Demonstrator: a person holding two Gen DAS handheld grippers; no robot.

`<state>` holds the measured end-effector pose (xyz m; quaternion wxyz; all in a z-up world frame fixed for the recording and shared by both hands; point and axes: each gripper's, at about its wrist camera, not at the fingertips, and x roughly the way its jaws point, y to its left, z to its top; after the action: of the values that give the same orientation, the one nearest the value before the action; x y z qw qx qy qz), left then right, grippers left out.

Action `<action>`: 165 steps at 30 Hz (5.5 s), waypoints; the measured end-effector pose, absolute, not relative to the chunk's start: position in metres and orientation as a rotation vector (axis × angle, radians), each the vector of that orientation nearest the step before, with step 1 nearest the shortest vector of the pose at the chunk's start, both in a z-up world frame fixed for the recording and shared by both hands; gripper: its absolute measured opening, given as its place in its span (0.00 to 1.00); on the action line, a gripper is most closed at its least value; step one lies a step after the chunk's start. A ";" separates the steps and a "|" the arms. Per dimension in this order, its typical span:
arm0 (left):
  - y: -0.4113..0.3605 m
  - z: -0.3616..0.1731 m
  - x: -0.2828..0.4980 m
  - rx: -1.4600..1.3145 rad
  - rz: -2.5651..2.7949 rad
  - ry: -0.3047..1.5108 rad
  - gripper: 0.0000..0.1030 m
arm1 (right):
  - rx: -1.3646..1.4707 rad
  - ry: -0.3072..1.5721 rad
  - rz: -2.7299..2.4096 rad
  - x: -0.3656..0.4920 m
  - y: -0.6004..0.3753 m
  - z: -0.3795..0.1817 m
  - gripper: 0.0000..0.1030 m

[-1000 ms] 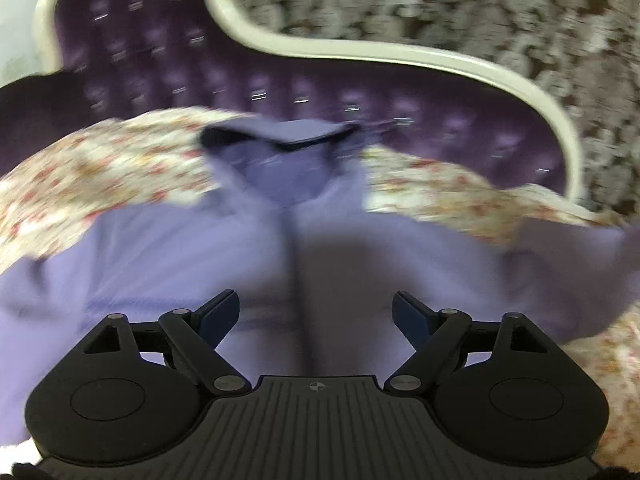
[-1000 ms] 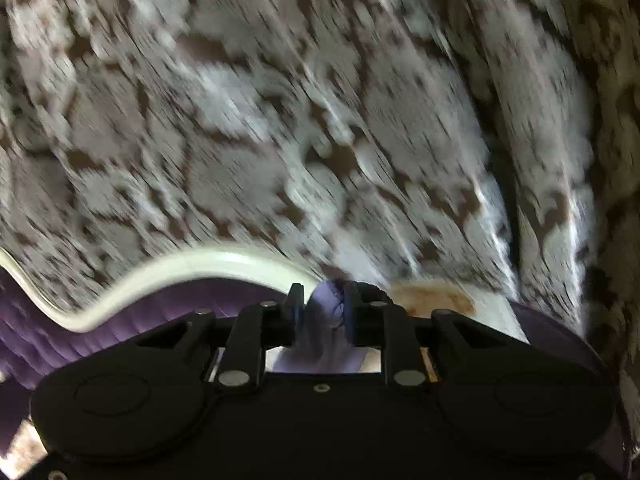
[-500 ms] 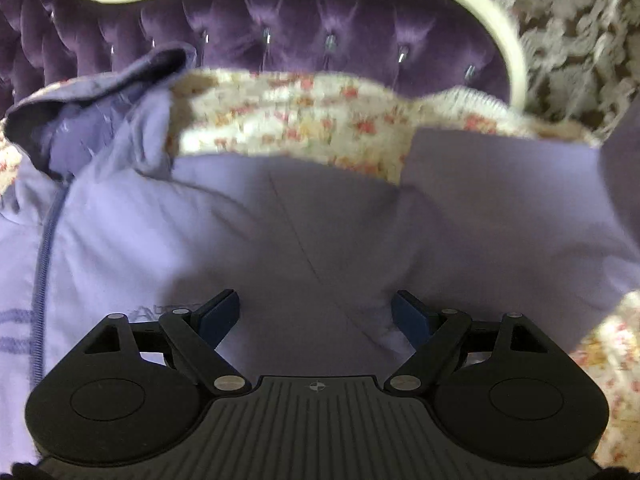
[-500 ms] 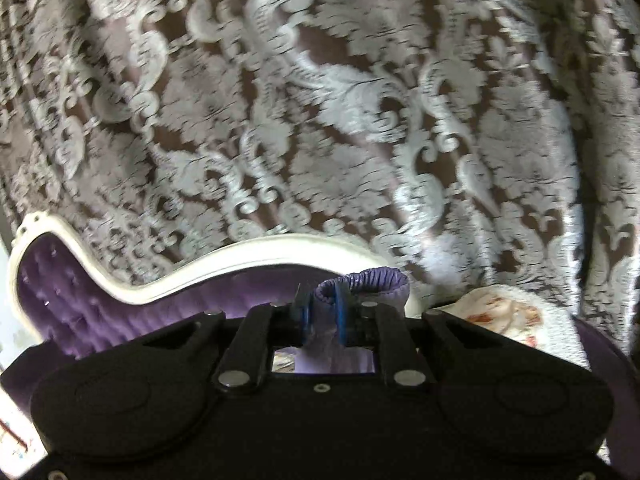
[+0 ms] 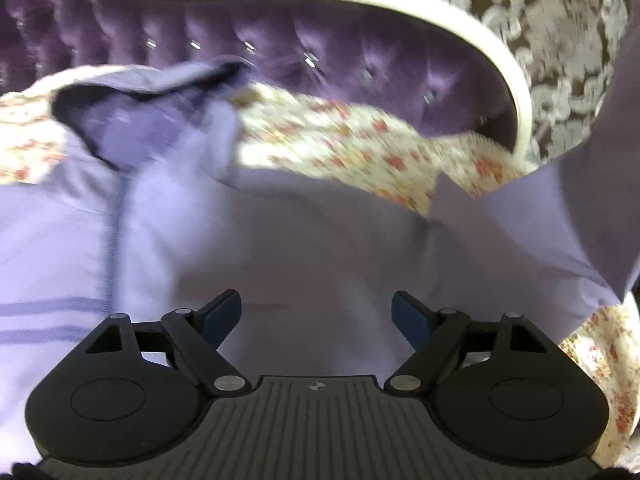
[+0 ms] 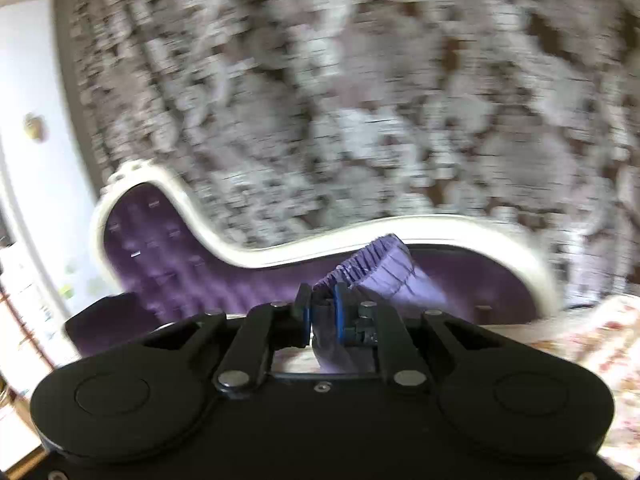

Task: Fold small clothes

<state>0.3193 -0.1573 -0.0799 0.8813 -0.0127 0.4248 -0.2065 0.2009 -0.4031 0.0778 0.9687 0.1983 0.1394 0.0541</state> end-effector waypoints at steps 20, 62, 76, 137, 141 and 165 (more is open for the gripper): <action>0.072 -0.061 0.310 -0.523 -0.321 0.832 0.95 | 0.264 0.509 0.542 0.232 -0.128 -0.048 0.18; 0.066 -0.031 0.281 -0.342 -0.278 0.664 0.10 | 0.133 0.520 0.217 0.115 -0.234 -0.088 0.68; 0.117 -0.056 0.300 -0.423 -0.158 0.752 0.10 | 0.095 0.637 0.032 0.196 -0.276 -0.119 0.65; 0.065 -0.077 0.275 -0.173 -0.245 0.711 0.86 | 0.094 0.539 -0.007 0.263 -0.274 -0.093 0.97; 0.089 -0.071 0.251 -0.215 -0.226 0.652 0.96 | 0.090 0.480 0.093 0.247 -0.244 -0.078 0.99; 0.313 -0.121 0.118 -0.685 0.143 0.669 1.00 | 0.083 0.580 0.342 0.243 -0.113 -0.122 0.99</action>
<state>0.1175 0.3127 -0.1206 0.8852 -0.3291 0.3216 0.0690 0.2431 -0.1127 -0.1224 0.9430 0.0409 0.2845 0.1680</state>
